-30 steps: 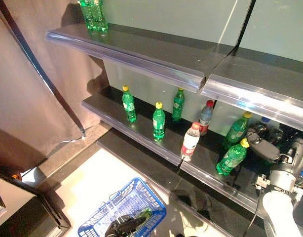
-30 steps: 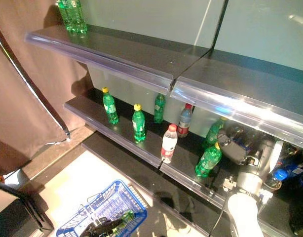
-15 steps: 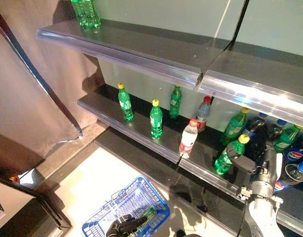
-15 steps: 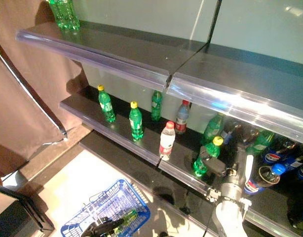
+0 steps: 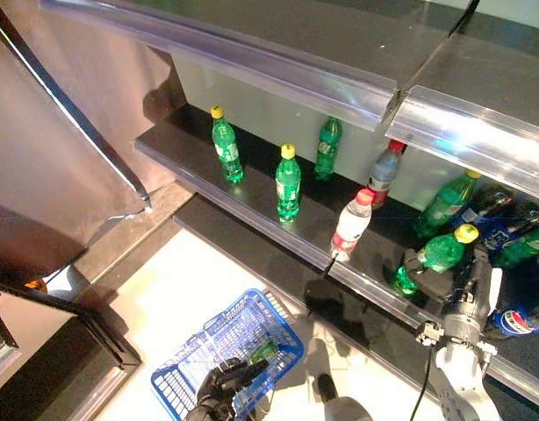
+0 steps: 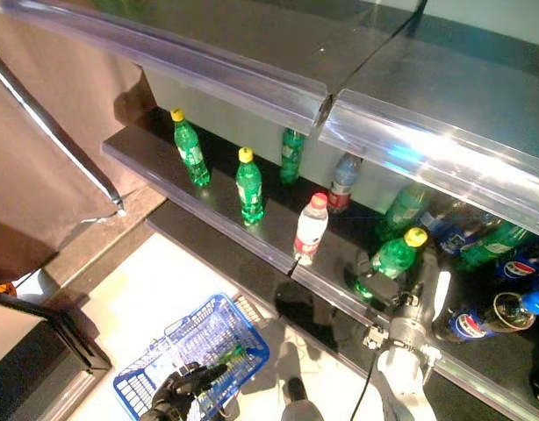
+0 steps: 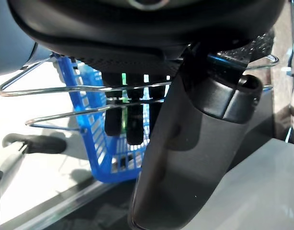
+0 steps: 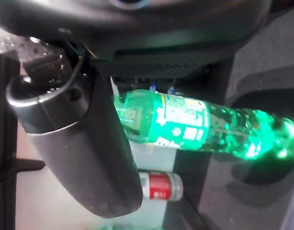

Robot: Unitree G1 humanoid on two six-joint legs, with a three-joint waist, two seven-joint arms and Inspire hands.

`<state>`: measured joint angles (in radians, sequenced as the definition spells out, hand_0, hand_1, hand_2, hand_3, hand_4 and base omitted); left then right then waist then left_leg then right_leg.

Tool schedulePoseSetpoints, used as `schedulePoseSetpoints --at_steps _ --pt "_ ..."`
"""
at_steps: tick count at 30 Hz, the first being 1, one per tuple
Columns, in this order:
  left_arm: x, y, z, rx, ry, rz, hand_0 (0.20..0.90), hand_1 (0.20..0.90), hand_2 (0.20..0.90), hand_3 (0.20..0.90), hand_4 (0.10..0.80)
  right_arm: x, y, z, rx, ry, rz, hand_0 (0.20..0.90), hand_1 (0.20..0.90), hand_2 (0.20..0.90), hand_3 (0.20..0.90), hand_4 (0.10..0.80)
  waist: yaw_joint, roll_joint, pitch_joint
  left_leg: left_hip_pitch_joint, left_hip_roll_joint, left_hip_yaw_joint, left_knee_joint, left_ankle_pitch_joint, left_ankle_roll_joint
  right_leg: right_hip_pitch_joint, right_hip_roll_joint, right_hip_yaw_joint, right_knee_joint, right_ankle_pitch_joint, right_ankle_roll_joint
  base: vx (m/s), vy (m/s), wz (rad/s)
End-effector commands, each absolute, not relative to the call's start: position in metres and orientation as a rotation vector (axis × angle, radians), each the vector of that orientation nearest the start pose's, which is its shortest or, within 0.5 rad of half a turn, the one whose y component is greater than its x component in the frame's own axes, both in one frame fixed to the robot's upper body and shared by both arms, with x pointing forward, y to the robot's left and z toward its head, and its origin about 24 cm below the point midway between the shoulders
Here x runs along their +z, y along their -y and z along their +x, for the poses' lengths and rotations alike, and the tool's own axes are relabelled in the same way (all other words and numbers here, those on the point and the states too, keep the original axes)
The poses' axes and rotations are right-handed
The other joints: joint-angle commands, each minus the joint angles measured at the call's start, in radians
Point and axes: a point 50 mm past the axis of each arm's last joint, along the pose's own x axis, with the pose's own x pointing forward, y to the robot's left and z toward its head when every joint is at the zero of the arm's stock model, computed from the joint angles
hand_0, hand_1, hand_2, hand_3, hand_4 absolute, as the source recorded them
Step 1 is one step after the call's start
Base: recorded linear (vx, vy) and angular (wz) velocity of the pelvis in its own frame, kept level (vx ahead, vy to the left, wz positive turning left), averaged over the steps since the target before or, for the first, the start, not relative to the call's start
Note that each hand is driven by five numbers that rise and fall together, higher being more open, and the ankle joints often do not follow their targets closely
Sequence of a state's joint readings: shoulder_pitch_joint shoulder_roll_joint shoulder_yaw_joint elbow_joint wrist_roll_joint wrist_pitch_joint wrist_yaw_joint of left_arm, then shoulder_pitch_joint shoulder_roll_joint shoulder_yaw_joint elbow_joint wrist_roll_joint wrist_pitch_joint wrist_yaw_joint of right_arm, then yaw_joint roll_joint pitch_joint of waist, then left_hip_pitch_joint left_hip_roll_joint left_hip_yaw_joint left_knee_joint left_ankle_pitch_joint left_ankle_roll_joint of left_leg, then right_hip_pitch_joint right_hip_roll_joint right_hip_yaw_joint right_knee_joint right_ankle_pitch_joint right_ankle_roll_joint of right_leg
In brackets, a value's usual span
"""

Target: Pick up the drink and place into the basket.

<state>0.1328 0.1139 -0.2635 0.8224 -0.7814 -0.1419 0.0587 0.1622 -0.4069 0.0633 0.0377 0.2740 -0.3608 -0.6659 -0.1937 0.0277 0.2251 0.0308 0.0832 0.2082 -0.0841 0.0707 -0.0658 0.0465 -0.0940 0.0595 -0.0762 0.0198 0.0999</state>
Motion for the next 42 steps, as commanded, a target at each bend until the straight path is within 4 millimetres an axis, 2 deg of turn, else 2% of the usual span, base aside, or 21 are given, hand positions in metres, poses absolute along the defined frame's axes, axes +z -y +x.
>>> schedulePoseSetpoints --at_steps 1,14,25,32,33,34,35,36,42 --pt "-0.109 -0.180 0.162 0.250 -0.581 -0.458 0.300 0.300 0.300 0.200 0.100 0.097 0.255 0.219 -0.687 0.494 -0.025 0.900 0.900 0.900 0.900 0.800 0.031 -0.014 0.011 -0.017 -0.022 -0.050 0.123 -0.126 0.058 -0.111 -0.001 -0.022 0.155 -0.024 -0.015 0.000 0.000 0.00" --pt "-0.093 -0.171 0.178 0.194 -0.498 -0.491 0.300 0.300 0.300 0.200 0.100 0.104 0.248 0.237 -0.663 0.518 0.007 0.900 0.900 0.900 0.900 0.800 0.063 0.009 0.066 -0.064 -0.042 -0.096 0.137 -0.105 0.053 -0.125 -0.007 -0.041 0.157 -0.022 -0.027 -0.007 -0.005 0.01" --pt "-0.096 -0.173 0.173 0.175 -0.520 -0.478 0.300 0.300 0.300 0.200 0.100 0.095 0.246 0.243 -0.622 0.477 0.087 0.900 0.900 0.900 0.900 0.800 0.089 0.013 0.052 -0.064 -0.046 -0.107 0.144 -0.097 0.051 -0.107 -0.012 -0.077 0.156 -0.026 -0.033 0.009 -0.018 0.11" --pt "-0.092 -0.172 0.178 0.157 -0.506 -0.476 0.300 0.300 0.300 0.200 0.100 0.090 0.248 0.248 -0.651 0.448 0.158 0.900 0.900 0.900 0.900 0.800 0.100 0.012 0.062 -0.084 -0.048 -0.101 0.182 -0.105 0.052 -0.112 -0.012 -0.091 0.175 -0.034 -0.039 -0.012 -0.006 0.03" --pt "-0.091 -0.171 0.180 0.155 -0.500 -0.479 0.300 0.300 0.300 0.200 0.100 0.090 0.249 0.250 -0.656 0.449 0.154 0.693 0.693 0.693 0.658 0.558 0.101 0.013 0.071 -0.096 -0.047 -0.096 0.208 -0.111 0.053 -0.120 -0.011 -0.098 0.193 -0.041 -0.045 -0.033 0.005 0.00" --pt "-0.091 -0.171 0.180 0.155 -0.499 -0.480 0.300 0.300 0.300 0.200 0.100 0.090 0.249 0.250 -0.657 0.450 0.154 0.587 0.587 0.587 0.535 0.435 0.101 0.013 0.072 -0.099 -0.047 -0.096 0.213 -0.113 0.053 -0.122 -0.011 -0.099 0.197 -0.042 -0.046 0.000 0.000 0.00" --pt "-0.090 -0.171 0.181 0.155 -0.497 -0.481 0.300 0.300 0.300 0.200 0.100 0.091 0.250 0.251 -0.660 0.450 0.151 0.429 0.429 0.429 0.351 0.251 0.102 0.013 0.078 -0.107 -0.047 -0.095 0.231 -0.116 0.054 -0.127 -0.009 -0.102 0.211 -0.047 -0.050 0.000 0.000 0.00" --pt "-0.089 -0.170 0.183 0.156 -0.495 -0.484 0.300 0.300 0.300 0.200 0.100 0.093 0.250 0.253 -0.659 0.453 0.150 0.300 0.300 0.300 0.200 0.100 0.102 0.012 0.093 -0.129 -0.047 -0.092 0.279 -0.127 0.054 -0.138 -0.008 -0.109 0.241 -0.059 -0.059 -0.020 0.007 0.04" --pt "-0.087 -0.169 0.188 0.155 -0.484 -0.487 0.300 0.300 0.300 0.200 0.100 0.095 0.247 0.254 -0.658 0.475 0.149 0.300 0.300 0.300 0.200 0.100 0.104 0.006 0.147 -0.222 -0.043 -0.096 0.419 -0.160 0.058 -0.197 -0.002 -0.119 0.348 -0.090 -0.083 -0.039 0.000 0.11"
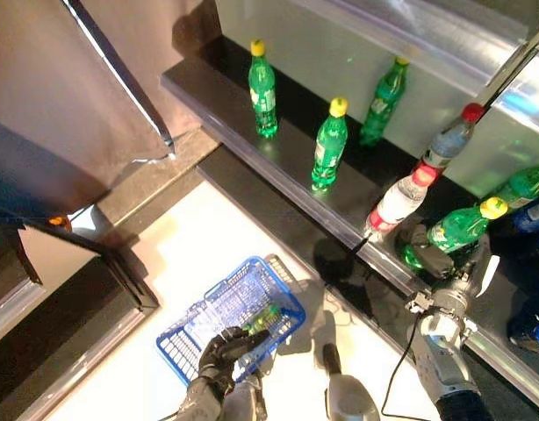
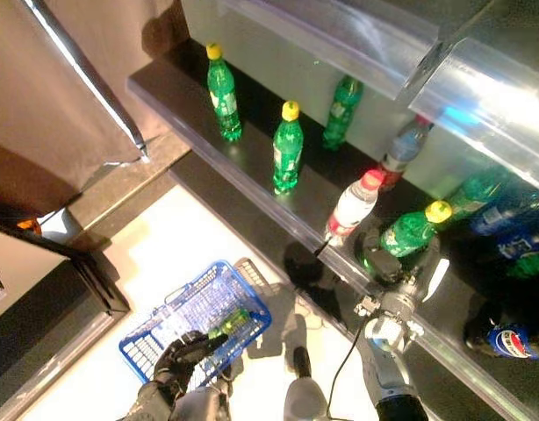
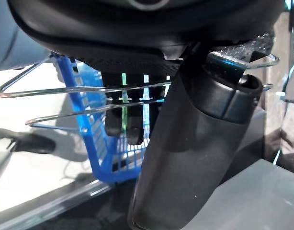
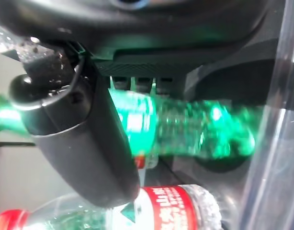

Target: Pick up the drink and place into the basket.

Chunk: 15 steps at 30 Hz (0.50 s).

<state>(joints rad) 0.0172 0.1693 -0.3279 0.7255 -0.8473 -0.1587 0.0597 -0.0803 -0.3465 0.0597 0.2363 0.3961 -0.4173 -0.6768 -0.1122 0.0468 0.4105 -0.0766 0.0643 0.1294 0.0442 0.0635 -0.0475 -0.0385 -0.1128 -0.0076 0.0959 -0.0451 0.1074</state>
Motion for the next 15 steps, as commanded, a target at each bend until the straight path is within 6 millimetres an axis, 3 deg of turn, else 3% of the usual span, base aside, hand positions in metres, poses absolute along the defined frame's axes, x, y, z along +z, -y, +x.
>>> schedulePoseSetpoints --at_steps 1,15 --pt "-0.0868 -0.1677 0.1876 0.153 -0.484 -0.486 0.300 0.300 0.300 0.200 0.100 0.0945 0.2470 0.2534 -0.661 0.476 0.152 0.300 0.300 0.300 0.200 0.100 0.023 -0.012 -0.028 -0.127 -0.026 -0.021 0.303 -0.154 0.040 -0.120 0.018 -0.052 0.188 -0.028 -0.094 -0.020 0.009 0.13" --pt "-0.0810 -0.1735 0.1871 0.177 -0.433 -0.540 0.300 0.300 0.300 0.200 0.100 0.0985 0.2535 0.2506 -0.681 0.500 0.127 0.300 0.300 0.300 0.200 0.100 0.019 0.008 0.005 -0.164 -0.031 -0.019 0.341 -0.094 0.030 -0.118 0.027 -0.030 0.200 -0.022 -0.100 -0.012 0.019 0.00"
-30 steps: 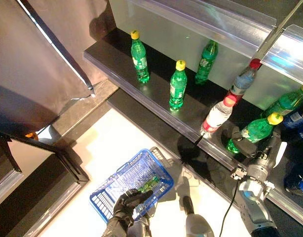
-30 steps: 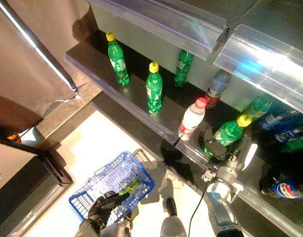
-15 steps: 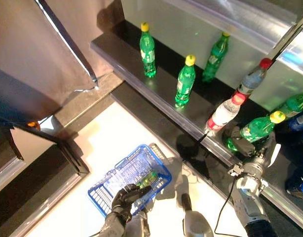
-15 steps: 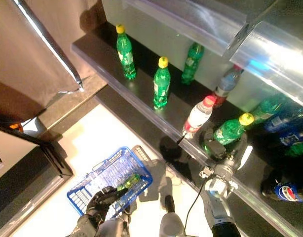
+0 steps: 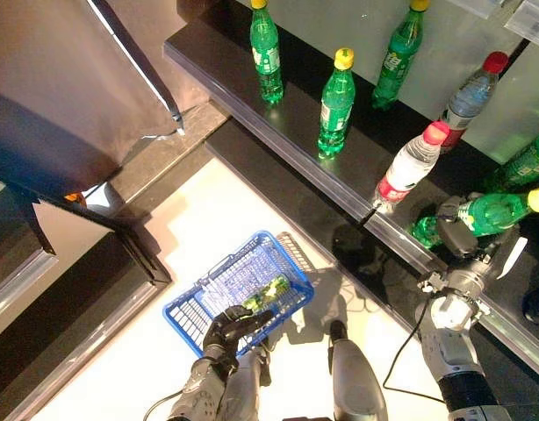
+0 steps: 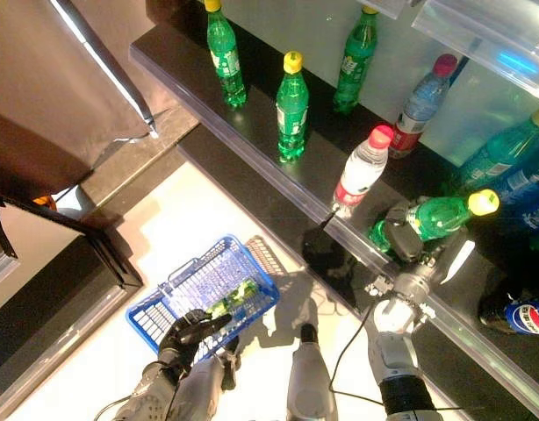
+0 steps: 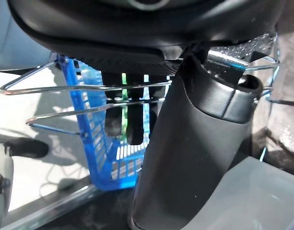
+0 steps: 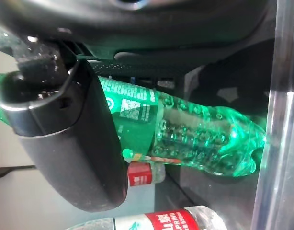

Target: Pick up the drink and place into the basket.

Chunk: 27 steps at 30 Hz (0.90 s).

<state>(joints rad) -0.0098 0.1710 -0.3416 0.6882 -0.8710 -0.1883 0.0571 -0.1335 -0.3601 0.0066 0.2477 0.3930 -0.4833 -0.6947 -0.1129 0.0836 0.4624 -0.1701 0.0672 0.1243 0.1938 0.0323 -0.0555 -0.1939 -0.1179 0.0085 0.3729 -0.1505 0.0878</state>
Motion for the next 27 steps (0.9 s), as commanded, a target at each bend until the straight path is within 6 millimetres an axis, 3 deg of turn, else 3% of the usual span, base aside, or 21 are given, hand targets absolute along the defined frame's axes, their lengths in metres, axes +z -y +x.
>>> schedulePoseSetpoints --at_steps 1,5,11,18,27 --pt "-0.081 -0.175 0.186 0.184 -0.431 -0.545 0.300 0.300 0.300 0.200 0.100 0.096 0.255 0.249 -0.688 0.491 0.126 0.300 0.300 0.300 0.200 0.100 0.020 -0.030 -0.052 -0.066 -0.034 -0.016 0.189 -0.060 0.037 0.047 0.031 -0.046 -0.082 0.086 -0.079 0.094 0.000 0.02" --pt "-0.075 -0.182 0.186 0.219 -0.393 -0.574 0.300 0.300 0.300 0.200 0.100 0.091 0.255 0.243 -0.705 0.470 0.114 0.300 0.300 0.300 0.200 0.100 0.023 -0.036 -0.070 -0.041 -0.035 -0.019 0.168 -0.058 0.036 0.078 0.030 -0.043 -0.104 0.093 -0.071 0.094 -0.005 0.02" --pt "-0.038 -0.194 0.199 0.160 -0.244 -0.569 0.300 0.300 0.300 0.200 0.100 0.096 0.255 0.229 -0.711 0.507 0.103 0.300 0.300 0.300 0.200 0.100 0.025 -0.047 -0.109 0.013 -0.039 -0.018 0.109 -0.064 0.042 0.126 0.032 -0.038 -0.149 0.107 -0.055 0.083 0.008 -0.01" --pt "-0.013 -0.210 0.201 0.159 -0.166 -0.571 0.300 0.300 0.300 0.200 0.100 0.128 0.248 0.207 -0.553 0.681 0.054 0.300 0.300 0.300 0.200 0.100 0.024 -0.054 -0.181 0.095 -0.039 -0.021 0.033 -0.068 0.044 0.180 0.038 -0.032 -0.201 0.109 -0.039 0.103 0.021 -0.04" --pt "0.003 -0.209 0.205 0.101 -0.136 -0.585 0.300 0.300 0.300 0.200 0.100 0.163 0.222 0.197 -0.284 0.853 0.136 0.300 0.300 0.300 0.200 0.100 0.033 -0.060 -0.234 0.151 -0.039 -0.030 -0.022 -0.068 0.042 0.214 0.038 -0.032 -0.240 0.109 -0.032 0.042 0.009 -0.01"
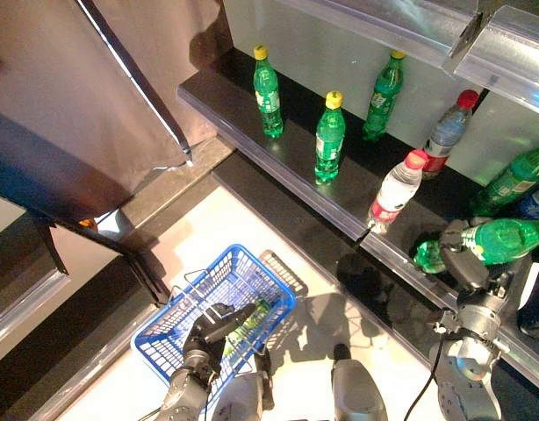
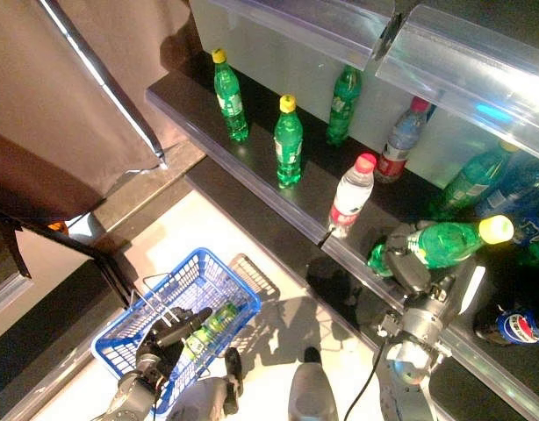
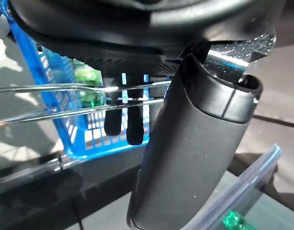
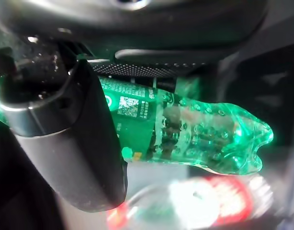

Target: Pick up the drink and place into the basket.

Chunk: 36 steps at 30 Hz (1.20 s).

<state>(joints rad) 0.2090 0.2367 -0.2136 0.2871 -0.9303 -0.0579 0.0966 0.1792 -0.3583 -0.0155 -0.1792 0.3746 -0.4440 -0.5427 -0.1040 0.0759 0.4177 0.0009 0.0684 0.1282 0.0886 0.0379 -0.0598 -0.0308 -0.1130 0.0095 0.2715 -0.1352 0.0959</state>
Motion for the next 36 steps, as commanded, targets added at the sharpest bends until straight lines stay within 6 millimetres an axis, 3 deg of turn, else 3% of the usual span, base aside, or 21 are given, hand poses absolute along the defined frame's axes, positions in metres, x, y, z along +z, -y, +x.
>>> schedulePoseSetpoints --at_steps 1,8,17,27,36 --pt "0.003 -0.208 0.205 0.092 -0.136 -0.588 0.300 0.300 0.300 0.200 0.100 0.164 0.220 0.197 -0.260 0.854 0.149 0.300 0.300 0.300 0.200 0.100 0.025 -0.053 -0.192 -0.016 -0.040 -0.035 0.080 -0.073 0.046 0.053 0.033 -0.033 -0.141 0.094 -0.040 0.038 0.011 -0.02" --pt "0.024 -0.184 0.208 -0.087 -0.112 -0.596 0.300 0.300 0.300 0.200 0.100 0.156 0.184 0.202 0.033 0.733 0.315 0.300 0.300 0.300 0.200 0.100 0.042 -0.050 -0.208 0.008 -0.042 -0.050 0.046 -0.069 0.045 0.063 0.027 -0.035 -0.166 0.099 -0.035 0.000 0.000 0.00" --pt "0.061 -0.162 0.215 -0.258 -0.045 -0.601 0.300 0.300 0.300 0.200 0.100 0.149 0.144 0.207 0.245 0.641 0.389 0.300 0.300 0.300 0.200 0.100 0.067 -0.040 -0.207 0.023 -0.041 -0.059 0.020 -0.061 0.043 0.078 0.019 -0.055 -0.185 0.101 -0.035 -0.021 0.027 0.01" --pt "0.089 -0.143 0.216 -0.440 -0.023 -0.710 0.300 0.300 0.300 0.200 0.100 0.148 0.126 0.210 0.291 0.623 0.368 0.300 0.300 0.300 0.200 0.100 0.092 -0.033 -0.202 0.020 -0.051 -0.080 0.005 -0.056 0.046 0.078 0.015 -0.083 -0.184 0.099 -0.036 -0.034 0.023 0.07" --pt "0.097 -0.120 0.214 -0.626 -0.079 -0.721 0.300 0.300 0.300 0.200 0.100 0.152 0.109 0.223 0.298 0.662 0.299 0.300 0.300 0.300 0.200 0.100 0.114 -0.021 -0.204 0.019 -0.067 -0.091 0.002 -0.061 0.052 0.080 0.006 -0.095 -0.189 0.104 -0.035 -0.021 0.033 0.07"
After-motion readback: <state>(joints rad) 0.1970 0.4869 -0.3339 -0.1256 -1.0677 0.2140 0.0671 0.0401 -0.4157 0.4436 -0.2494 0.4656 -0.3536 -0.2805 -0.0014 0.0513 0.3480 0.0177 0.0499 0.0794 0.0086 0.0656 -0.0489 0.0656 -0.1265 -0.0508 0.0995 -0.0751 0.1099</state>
